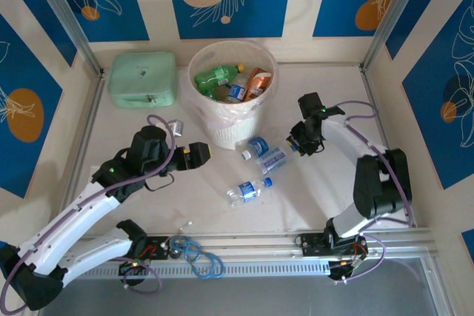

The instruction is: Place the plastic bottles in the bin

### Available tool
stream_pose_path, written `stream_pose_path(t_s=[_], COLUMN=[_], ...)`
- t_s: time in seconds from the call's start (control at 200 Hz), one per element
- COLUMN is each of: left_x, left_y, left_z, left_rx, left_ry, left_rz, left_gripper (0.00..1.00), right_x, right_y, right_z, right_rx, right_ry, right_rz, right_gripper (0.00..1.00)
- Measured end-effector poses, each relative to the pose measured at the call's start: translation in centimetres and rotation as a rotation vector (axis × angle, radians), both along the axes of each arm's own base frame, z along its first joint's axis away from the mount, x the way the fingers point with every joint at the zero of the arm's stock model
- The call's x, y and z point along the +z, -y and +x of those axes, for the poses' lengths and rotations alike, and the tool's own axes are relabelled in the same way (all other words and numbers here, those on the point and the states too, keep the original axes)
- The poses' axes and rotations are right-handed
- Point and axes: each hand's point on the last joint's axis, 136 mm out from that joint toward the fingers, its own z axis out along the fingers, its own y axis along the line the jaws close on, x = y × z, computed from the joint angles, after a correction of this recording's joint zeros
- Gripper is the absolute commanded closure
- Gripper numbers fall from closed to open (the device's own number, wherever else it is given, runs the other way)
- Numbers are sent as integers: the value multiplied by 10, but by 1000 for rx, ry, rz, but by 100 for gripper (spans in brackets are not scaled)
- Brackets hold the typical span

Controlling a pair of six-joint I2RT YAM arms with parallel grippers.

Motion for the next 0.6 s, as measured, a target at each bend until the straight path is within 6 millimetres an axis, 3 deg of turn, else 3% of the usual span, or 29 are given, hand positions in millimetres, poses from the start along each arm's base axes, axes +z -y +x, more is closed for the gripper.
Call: stream_pose_path(t_s=[0.105,0.265,0.455,0.6], left_x=[16,46,76,99], left_y=[5,16,40,70], left_z=[1,1,-5,-13], left_rx=[-21,-70,-193,-336], left_ry=[18,57,98,103], left_rz=[-28,-94,-218,-303], left_gripper=[0,0,0,0], right_x=[42,109,170,211], right_y=[2,-5,-31,-61], right_z=[-3,-25,-66,-82], right_rx=[28,122,309,439], right_ry=[137,376,601,708], right_rz=[4,15,49,81], right_gripper=[80,81,81,82])
